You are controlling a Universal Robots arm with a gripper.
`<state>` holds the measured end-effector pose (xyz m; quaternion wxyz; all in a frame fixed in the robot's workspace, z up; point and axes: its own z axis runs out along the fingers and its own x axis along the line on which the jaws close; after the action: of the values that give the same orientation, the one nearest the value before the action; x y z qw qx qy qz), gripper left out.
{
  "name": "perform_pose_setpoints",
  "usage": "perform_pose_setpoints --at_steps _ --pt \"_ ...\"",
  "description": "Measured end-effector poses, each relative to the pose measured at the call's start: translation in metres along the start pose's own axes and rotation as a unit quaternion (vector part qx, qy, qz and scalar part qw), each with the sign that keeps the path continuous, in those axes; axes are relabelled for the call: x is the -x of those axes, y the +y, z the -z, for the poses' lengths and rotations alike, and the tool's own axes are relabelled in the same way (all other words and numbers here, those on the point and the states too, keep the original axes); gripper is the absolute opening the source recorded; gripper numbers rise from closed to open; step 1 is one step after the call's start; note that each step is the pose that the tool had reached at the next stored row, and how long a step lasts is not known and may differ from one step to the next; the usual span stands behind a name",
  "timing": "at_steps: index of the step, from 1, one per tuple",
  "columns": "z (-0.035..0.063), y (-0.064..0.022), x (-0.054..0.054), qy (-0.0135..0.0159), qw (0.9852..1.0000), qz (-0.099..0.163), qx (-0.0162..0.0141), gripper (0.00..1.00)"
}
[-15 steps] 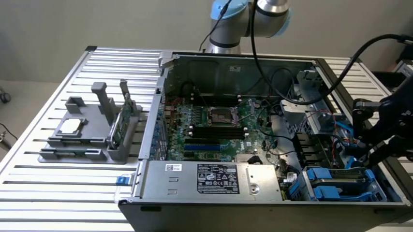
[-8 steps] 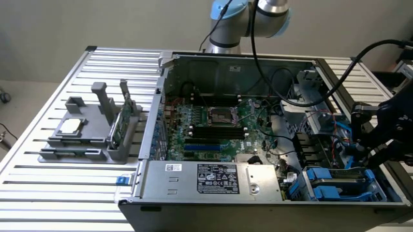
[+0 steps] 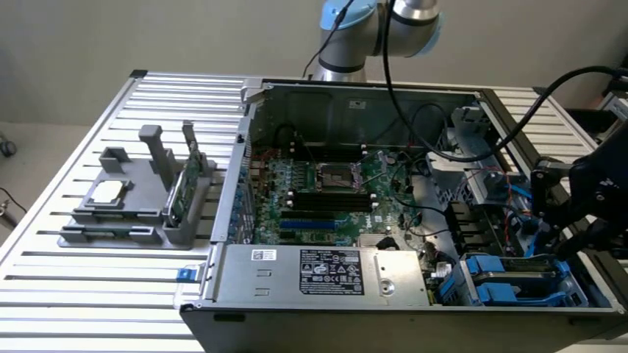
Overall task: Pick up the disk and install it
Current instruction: 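Insert the first disk wire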
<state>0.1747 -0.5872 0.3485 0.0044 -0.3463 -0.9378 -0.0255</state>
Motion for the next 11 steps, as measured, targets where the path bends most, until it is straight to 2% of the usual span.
perform_pose_setpoints --at_steps 5,11 --pt "0.0 0.0 0.0 -0.0015 0.9995 -0.032 0.0008 0.31" --pt "-0.0001 0.0 0.0001 -0.0033 0.9975 -0.07 0.0018 0.31"
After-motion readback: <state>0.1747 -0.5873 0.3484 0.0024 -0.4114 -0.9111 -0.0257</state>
